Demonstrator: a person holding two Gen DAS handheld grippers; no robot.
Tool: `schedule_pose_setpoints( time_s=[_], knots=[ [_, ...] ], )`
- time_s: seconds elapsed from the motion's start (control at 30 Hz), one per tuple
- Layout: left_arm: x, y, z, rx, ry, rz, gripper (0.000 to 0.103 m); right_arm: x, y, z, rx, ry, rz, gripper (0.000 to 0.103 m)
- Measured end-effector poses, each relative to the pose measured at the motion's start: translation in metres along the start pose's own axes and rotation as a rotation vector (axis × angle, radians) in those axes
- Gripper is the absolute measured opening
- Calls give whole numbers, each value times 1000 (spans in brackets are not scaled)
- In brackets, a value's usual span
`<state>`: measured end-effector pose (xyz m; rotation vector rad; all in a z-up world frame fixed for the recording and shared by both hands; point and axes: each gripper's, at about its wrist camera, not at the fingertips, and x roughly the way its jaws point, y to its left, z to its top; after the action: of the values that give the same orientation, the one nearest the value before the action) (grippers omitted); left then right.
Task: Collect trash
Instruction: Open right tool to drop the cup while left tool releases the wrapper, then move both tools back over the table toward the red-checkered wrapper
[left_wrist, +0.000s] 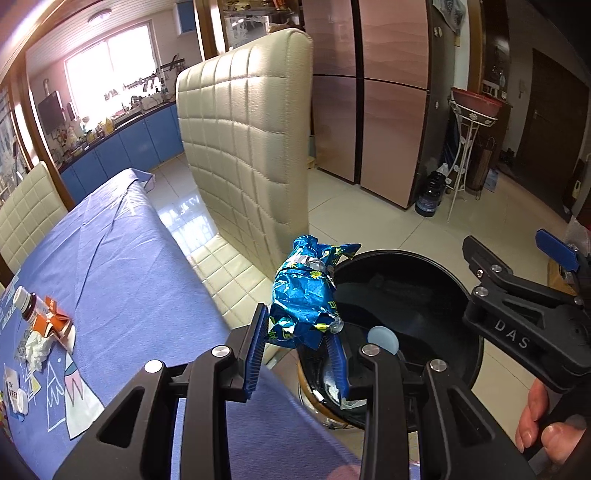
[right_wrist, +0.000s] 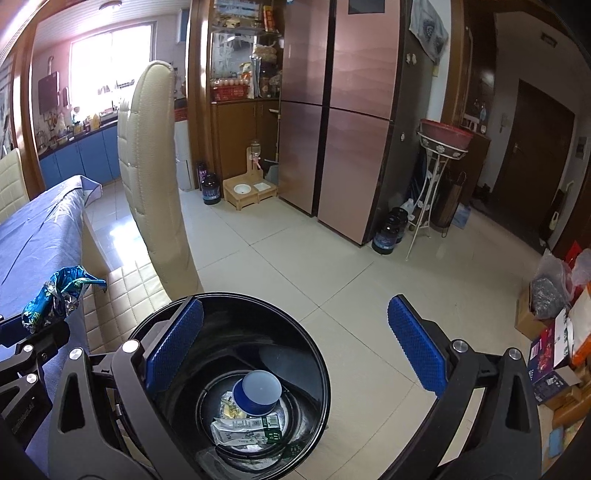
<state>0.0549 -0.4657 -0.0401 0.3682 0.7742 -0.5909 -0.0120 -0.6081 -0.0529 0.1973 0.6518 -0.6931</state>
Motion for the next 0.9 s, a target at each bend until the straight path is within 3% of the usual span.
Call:
schedule_pose_setpoints(
  time_s=[0.37,0.4,0.43,0.5,0.73,0.9],
  knots=[
    [3,-31,12,33,-16,-40,34,3,-25,-2,31,4,-22,99],
    [3,-32,13,26,-13,-48,42,3,-28,-2,34,5,-25,99],
    [4,-32,14,14,-8,-64,60,3,-31,-1,39,6,-27,99],
    [2,-31,15,-10,-11,-89,76,2,-35,-1,46,6,-30,99],
    [-13,-31,15,-11,-54,-95,77,-9,-29,-2,36,-6,-5,99],
    [-26,-10,11,-50,-67,-67,77,-21,-14,-1,13,-21,22,99]
  ],
)
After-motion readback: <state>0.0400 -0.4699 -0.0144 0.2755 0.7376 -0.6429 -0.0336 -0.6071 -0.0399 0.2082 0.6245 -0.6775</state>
